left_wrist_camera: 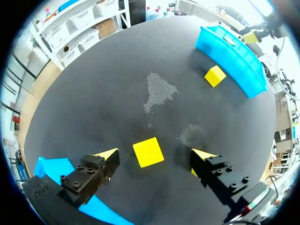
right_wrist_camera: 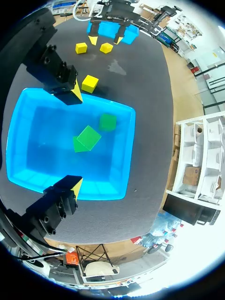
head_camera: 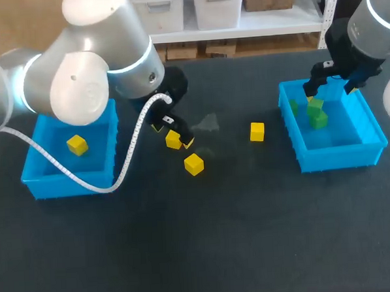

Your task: Put the green cubes in the right bin and the yellow cubes in the left bin.

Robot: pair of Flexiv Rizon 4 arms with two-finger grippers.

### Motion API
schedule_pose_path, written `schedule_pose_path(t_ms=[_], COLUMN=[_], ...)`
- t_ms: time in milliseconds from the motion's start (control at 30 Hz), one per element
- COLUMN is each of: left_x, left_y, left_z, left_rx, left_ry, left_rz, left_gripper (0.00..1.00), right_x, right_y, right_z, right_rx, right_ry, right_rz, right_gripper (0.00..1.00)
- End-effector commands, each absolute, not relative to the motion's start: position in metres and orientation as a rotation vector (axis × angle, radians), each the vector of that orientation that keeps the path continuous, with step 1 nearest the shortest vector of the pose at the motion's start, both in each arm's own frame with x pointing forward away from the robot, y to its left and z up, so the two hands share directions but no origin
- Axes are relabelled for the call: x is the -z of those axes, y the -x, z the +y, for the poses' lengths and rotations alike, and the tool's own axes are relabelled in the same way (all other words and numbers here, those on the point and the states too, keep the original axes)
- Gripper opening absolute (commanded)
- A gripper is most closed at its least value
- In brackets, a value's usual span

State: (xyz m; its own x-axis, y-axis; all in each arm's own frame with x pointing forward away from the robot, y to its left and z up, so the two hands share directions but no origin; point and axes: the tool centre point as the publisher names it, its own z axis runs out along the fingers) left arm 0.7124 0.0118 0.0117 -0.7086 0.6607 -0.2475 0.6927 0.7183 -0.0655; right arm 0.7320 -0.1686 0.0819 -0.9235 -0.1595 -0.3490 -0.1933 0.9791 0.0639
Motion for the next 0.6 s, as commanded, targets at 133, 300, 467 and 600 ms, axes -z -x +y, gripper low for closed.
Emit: schedule_pose_path(t_ms=[133,300,467,600], left_x=[-0.005,0.002,0.006,0.008], left_y=[-0.722,-0.721,-0.719,-0.718], left_z=[0.004,0.008,0.013,0.018], left_rx=[0.219,0.207,0.196,0.188], left_ry=[-1.095,-1.104,-1.105,-1.094], left_rz=[2.732,2.748,2.756,2.763], left_gripper=[1.0,0.16,0.0,0.0], right_x=[-0.082,-0.082,-0.082,-0.082], right_y=[-0.73,-0.73,-0.73,-0.73], right_z=[-0.169,-0.169,-0.169,-0.169], right_rx=[-0.135,-0.135,-0.135,-0.135], right_ry=[0.253,0.253,0.253,0.253], right_rz=[2.773,2.773,2.773,2.773], right_gripper=[1.0,1.0,1.0,1.0])
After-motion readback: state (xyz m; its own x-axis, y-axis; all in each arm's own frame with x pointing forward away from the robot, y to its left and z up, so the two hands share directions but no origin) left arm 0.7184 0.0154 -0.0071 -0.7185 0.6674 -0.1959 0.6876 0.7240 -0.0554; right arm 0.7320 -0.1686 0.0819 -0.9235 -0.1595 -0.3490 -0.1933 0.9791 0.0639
